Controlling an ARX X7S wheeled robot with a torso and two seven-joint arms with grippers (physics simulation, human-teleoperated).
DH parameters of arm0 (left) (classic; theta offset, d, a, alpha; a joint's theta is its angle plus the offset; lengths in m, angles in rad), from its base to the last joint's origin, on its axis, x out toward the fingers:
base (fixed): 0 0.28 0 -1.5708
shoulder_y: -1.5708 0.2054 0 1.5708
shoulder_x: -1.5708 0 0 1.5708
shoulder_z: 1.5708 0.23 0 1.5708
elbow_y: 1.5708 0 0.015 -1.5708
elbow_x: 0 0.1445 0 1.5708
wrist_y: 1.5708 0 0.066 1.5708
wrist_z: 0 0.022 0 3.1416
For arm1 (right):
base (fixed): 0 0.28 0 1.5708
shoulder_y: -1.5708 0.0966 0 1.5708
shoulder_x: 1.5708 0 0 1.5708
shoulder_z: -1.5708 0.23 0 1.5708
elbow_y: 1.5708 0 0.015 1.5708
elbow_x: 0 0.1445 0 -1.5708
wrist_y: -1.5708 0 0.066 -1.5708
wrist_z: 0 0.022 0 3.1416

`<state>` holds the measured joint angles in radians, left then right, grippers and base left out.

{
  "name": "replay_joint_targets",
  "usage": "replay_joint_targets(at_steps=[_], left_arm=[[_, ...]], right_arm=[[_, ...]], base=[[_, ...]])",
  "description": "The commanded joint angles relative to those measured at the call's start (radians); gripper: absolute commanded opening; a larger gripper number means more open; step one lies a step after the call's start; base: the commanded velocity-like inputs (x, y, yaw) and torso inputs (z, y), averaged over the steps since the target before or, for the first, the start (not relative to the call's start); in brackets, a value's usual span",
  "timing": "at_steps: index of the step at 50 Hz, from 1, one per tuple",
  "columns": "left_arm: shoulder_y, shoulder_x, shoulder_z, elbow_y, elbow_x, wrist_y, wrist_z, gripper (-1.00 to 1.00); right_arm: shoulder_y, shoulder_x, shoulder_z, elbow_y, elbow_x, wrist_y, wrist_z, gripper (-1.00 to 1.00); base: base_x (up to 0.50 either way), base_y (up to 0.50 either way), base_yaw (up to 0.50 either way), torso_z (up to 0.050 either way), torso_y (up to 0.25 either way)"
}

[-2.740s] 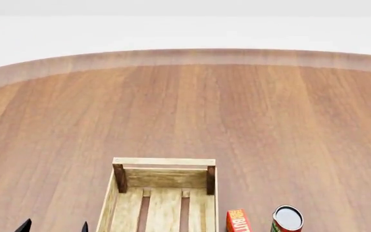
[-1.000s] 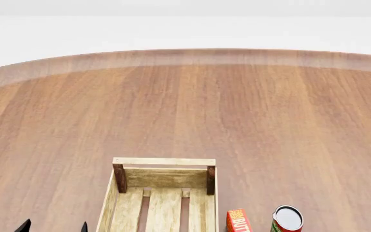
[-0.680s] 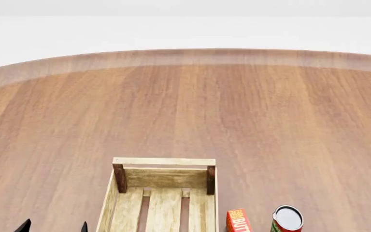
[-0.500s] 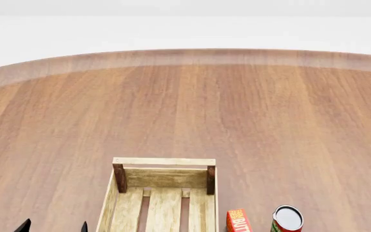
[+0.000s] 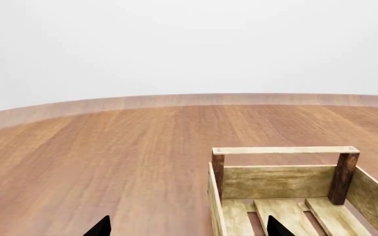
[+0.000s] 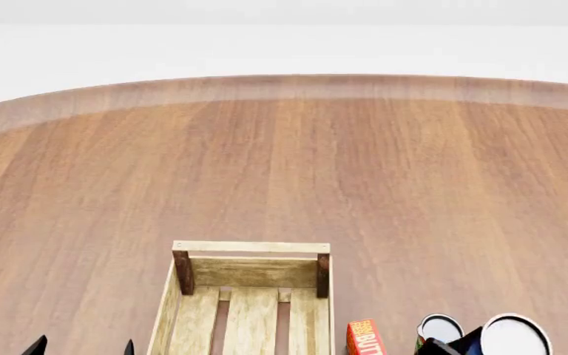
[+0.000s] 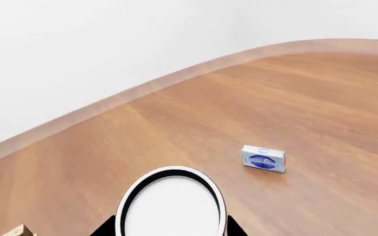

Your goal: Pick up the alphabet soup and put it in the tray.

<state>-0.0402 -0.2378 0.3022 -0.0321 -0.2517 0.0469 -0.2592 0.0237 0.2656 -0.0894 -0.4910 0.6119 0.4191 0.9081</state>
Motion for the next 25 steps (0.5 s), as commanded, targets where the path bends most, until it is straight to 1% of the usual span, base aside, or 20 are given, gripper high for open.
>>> replay_joint_targets(at_steps=[1,9,11,13,17,22,23,24,25], left_arm=[[-0.003,-0.003,0.004,-0.004,-0.003,0.002,-0.005,1.00],[-0.004,-0.005,0.007,-0.005,-0.009,0.004,-0.005,1.00],[-0.005,-0.006,0.007,-0.006,-0.010,0.005,-0.005,1.00],[-0.006,-0.006,0.007,-0.008,-0.011,0.006,-0.005,1.00],[-0.009,-0.006,0.009,-0.014,-0.013,0.009,-0.005,1.00],[-0.011,-0.007,0.011,-0.016,-0.014,0.011,-0.006,1.00],[-0.011,-0.007,0.011,-0.016,-0.014,0.011,-0.007,1.00],[-0.010,-0.008,0.012,-0.015,-0.015,0.011,-0.007,1.00],[-0.010,-0.008,0.012,-0.014,-0.014,0.010,-0.008,1.00]], right_arm=[[0.088,0.006,-0.078,-0.049,-0.002,0.081,-0.027,-1.00],[0.145,0.003,-0.133,-0.056,0.012,0.135,-0.040,-1.00],[0.148,-0.003,-0.136,-0.063,0.022,0.116,-0.060,-1.00],[0.166,-0.004,-0.151,-0.082,0.045,0.150,-0.059,-1.00],[0.195,-0.006,-0.173,-0.089,0.051,0.166,-0.067,-1.00],[0.219,-0.009,-0.203,-0.078,0.049,0.166,-0.095,-1.00],[0.220,-0.012,-0.208,-0.070,0.056,0.149,-0.121,-1.00],[0.224,-0.014,-0.211,-0.068,0.050,0.160,-0.106,-1.00],[0.233,-0.013,-0.228,-0.054,0.048,0.148,-0.139,-1.00]], base=[[0.00,0.00,0.00,0.000,0.000],[0.00,0.00,0.00,0.000,0.001],[0.00,0.00,0.00,0.000,0.000],[0.00,0.00,0.00,0.000,0.000],[0.00,0.00,0.00,0.000,0.000],[0.00,0.00,0.00,0.000,0.002],[0.00,0.00,0.00,0.000,0.000],[0.00,0.00,0.00,0.000,0.000],[0.00,0.00,0.00,0.000,0.000]])
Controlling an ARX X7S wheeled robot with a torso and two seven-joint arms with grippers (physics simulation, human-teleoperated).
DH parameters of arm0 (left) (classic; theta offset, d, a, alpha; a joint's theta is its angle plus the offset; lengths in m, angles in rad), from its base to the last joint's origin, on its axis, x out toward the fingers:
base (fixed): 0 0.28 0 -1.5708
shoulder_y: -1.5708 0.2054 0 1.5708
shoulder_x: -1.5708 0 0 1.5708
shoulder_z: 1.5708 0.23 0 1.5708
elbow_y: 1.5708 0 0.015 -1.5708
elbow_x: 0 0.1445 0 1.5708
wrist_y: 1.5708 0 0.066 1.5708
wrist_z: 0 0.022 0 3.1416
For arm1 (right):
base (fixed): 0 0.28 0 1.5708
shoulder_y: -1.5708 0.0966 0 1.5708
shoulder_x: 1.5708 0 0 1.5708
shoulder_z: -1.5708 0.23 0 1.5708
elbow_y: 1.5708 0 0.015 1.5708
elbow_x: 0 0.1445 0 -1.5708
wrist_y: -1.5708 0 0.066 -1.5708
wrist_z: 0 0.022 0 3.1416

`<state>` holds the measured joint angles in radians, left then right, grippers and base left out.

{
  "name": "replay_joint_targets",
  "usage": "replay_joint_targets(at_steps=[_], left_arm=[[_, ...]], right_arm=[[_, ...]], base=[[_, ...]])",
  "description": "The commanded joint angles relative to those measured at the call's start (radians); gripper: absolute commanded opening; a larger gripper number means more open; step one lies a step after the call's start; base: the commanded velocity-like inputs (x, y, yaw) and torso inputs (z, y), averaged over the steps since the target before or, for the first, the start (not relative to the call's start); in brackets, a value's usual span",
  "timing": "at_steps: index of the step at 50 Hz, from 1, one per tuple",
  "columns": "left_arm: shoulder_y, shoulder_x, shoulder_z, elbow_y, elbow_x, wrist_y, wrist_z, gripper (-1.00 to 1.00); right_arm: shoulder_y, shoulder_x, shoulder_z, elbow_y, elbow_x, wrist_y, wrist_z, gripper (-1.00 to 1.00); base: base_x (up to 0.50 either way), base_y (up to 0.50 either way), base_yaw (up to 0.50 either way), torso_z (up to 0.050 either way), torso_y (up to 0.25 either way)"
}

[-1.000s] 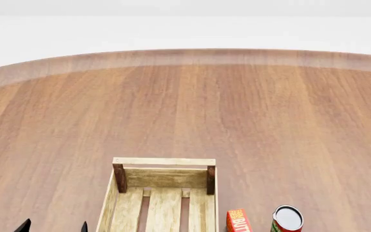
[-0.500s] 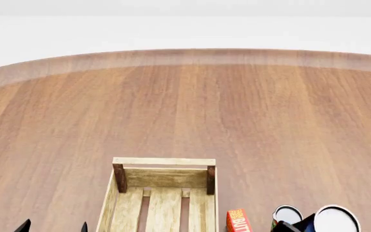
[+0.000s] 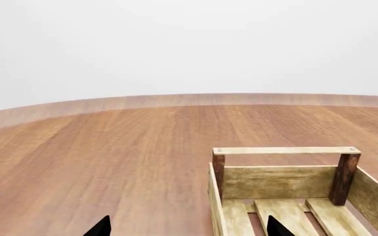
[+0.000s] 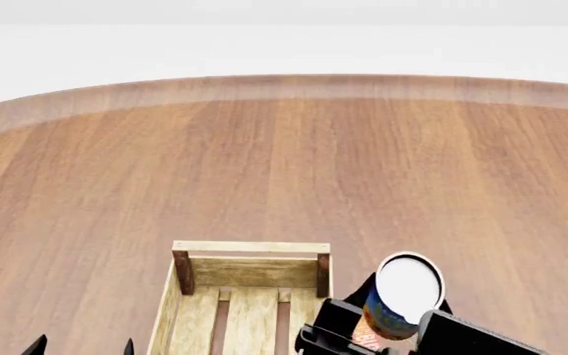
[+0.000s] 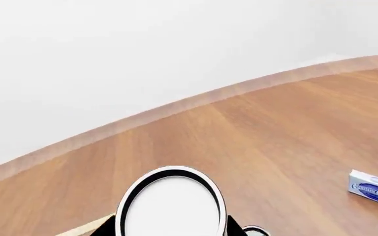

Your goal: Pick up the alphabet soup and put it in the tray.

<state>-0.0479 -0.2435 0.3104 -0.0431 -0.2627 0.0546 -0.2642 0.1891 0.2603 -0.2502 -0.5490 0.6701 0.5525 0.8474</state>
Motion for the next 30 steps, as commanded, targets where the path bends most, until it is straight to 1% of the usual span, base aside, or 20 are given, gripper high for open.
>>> replay_joint_targets(at_steps=[1,13,14,22,26,30], left_arm=[[-0.002,-0.003,0.004,-0.001,-0.004,0.003,-0.003,1.00],[0.005,-0.009,0.009,0.012,-0.006,0.000,-0.011,1.00],[0.004,-0.009,0.010,0.012,-0.006,0.001,-0.011,1.00],[0.002,-0.012,0.012,0.011,-0.009,0.002,-0.013,1.00],[0.002,-0.012,0.013,0.009,-0.010,0.003,-0.013,1.00],[0.000,-0.013,0.015,0.006,-0.011,0.005,-0.014,1.00]], right_arm=[[0.073,-0.010,-0.074,0.012,-0.009,0.013,-0.089,-1.00],[0.130,-0.024,-0.133,0.123,0.003,-0.010,-0.208,-1.00],[0.148,-0.019,-0.152,0.129,0.004,0.016,-0.215,-1.00],[0.189,-0.026,-0.183,0.185,0.005,0.007,-0.276,-1.00],[0.211,-0.024,-0.211,0.228,-0.002,-0.013,-0.339,-1.00],[0.237,-0.027,-0.228,0.254,-0.004,0.001,-0.353,-1.00]], base=[[0.00,0.00,0.00,0.000,0.000],[0.00,0.00,0.00,0.000,0.001],[0.00,0.00,0.00,0.000,0.000],[0.00,0.00,0.00,0.000,0.000],[0.00,0.00,0.00,0.000,0.003],[0.00,0.00,0.00,0.000,0.000]])
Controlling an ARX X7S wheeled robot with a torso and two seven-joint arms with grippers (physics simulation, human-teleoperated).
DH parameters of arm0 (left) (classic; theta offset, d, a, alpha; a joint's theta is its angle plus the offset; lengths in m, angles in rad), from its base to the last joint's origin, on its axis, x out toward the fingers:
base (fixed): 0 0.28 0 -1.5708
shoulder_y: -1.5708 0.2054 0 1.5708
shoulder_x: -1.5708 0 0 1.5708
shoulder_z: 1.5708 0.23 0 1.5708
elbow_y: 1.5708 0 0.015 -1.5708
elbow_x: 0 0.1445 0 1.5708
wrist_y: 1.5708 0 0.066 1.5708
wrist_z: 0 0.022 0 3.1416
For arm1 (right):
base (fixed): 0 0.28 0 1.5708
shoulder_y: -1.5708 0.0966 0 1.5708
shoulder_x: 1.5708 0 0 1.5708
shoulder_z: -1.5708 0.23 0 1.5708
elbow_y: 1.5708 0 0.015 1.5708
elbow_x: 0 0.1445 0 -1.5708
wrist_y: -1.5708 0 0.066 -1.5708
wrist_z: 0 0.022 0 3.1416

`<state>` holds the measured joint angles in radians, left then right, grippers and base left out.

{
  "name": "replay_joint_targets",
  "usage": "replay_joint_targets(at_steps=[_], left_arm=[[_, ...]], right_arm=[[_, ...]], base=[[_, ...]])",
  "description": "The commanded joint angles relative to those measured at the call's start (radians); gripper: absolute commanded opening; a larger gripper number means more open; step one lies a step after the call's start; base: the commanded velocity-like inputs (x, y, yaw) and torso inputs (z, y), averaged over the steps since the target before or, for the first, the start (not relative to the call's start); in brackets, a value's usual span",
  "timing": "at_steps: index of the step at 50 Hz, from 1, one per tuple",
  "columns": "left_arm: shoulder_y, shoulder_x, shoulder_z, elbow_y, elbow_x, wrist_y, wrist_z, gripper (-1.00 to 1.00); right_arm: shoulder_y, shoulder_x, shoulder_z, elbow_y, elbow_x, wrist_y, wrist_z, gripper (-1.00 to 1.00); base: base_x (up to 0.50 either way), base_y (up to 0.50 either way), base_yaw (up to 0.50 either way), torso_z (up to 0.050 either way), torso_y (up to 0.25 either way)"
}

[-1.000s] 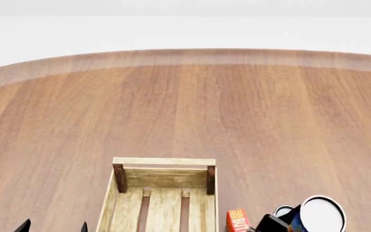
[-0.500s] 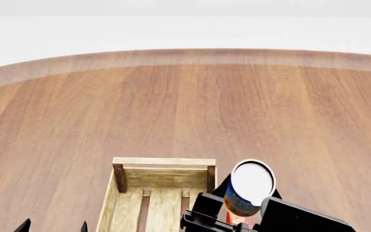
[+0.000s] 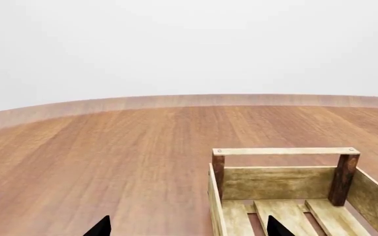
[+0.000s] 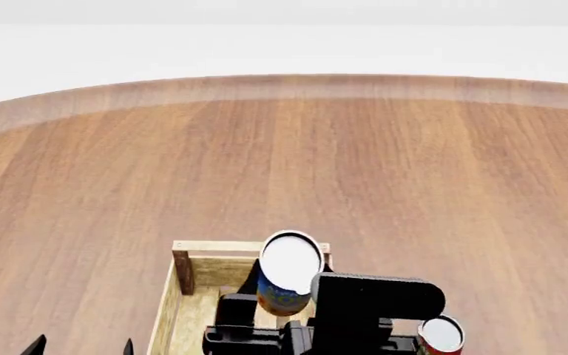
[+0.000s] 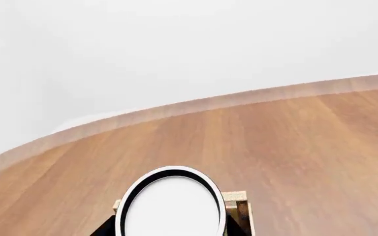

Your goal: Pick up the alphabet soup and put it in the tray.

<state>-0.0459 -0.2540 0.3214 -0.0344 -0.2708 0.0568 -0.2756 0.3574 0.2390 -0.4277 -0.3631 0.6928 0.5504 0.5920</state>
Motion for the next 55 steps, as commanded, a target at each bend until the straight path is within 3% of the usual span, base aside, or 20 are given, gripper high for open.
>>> replay_joint_targets(at_steps=[1,17,55], left_arm=[[-0.002,-0.003,0.004,-0.003,-0.003,0.003,-0.002,1.00],[-0.004,-0.005,0.009,-0.010,-0.010,0.007,-0.005,1.00],[-0.003,-0.015,0.021,0.001,-0.020,0.008,-0.017,1.00]], right_arm=[[0.073,-0.006,-0.051,0.069,-0.023,0.008,-0.099,-1.00],[0.199,-0.021,-0.129,0.213,-0.016,0.064,-0.215,-1.00],[0.282,-0.106,-0.263,0.641,-0.135,-0.117,-0.414,-1.00]], base=[[0.00,0.00,0.00,0.000,0.000],[0.00,0.00,0.00,0.001,0.001],[0.00,0.00,0.00,0.000,0.001]])
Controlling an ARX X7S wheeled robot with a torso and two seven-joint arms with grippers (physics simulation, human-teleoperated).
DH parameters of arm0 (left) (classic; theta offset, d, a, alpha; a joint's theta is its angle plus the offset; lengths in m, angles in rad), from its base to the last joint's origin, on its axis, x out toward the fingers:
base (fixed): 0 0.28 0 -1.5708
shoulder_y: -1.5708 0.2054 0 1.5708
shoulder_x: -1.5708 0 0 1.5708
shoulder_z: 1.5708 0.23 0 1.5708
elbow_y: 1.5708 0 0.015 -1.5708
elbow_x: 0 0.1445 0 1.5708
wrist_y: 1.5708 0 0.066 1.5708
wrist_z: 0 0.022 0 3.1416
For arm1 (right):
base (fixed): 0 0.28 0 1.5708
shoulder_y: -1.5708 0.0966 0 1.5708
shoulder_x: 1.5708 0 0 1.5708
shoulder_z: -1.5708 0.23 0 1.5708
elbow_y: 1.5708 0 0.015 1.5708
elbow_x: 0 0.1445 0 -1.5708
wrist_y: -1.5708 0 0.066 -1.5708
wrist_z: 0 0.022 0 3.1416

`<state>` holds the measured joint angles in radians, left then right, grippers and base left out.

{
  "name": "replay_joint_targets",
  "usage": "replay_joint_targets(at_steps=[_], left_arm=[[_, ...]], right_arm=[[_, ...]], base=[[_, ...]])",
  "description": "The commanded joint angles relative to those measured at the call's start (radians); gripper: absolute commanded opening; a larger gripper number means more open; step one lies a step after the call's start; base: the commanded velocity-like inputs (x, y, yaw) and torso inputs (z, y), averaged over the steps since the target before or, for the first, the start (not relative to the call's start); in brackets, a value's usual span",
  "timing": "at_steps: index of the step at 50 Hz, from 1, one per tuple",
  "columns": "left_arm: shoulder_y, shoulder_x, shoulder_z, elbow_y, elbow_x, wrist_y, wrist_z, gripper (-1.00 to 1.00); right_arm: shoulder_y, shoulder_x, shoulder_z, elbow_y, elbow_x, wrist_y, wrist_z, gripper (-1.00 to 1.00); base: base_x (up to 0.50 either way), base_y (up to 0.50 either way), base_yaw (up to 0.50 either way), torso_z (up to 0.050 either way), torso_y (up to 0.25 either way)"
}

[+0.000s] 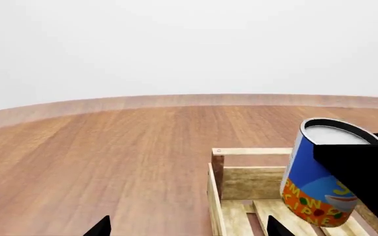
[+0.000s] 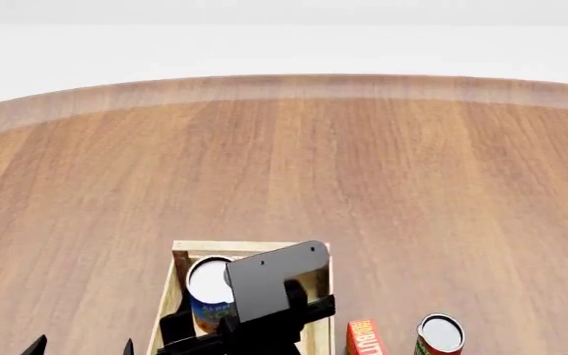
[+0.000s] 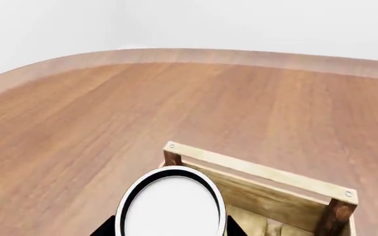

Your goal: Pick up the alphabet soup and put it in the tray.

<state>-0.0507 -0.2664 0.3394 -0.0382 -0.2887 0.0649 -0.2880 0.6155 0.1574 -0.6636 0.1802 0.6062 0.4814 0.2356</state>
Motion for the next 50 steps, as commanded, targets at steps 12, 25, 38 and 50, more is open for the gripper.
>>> replay_joint_targets(at_steps=[12,25,38,50], left_arm=[[-0.002,-0.005,0.006,0.001,-0.007,0.001,-0.005,1.00],[-0.011,-0.005,0.010,-0.010,-0.012,0.004,-0.005,1.00],[-0.006,-0.009,0.014,-0.005,-0.014,0.007,-0.009,1.00],[-0.003,-0.013,0.016,0.002,-0.017,0.006,-0.015,1.00]], right_arm=[[0.041,-0.045,-0.061,0.178,-0.066,-0.069,-0.089,-1.00],[0.056,-0.062,-0.077,0.258,-0.072,-0.091,-0.110,-1.00],[0.060,-0.078,-0.085,0.332,-0.070,-0.127,-0.130,-1.00],[0.066,-0.087,-0.095,0.378,-0.066,-0.147,-0.142,-1.00]], base=[[0.00,0.00,0.00,0.001,0.001],[0.00,0.00,0.00,0.000,0.001],[0.00,0.00,0.00,0.000,0.001],[0.00,0.00,0.00,0.001,0.001]])
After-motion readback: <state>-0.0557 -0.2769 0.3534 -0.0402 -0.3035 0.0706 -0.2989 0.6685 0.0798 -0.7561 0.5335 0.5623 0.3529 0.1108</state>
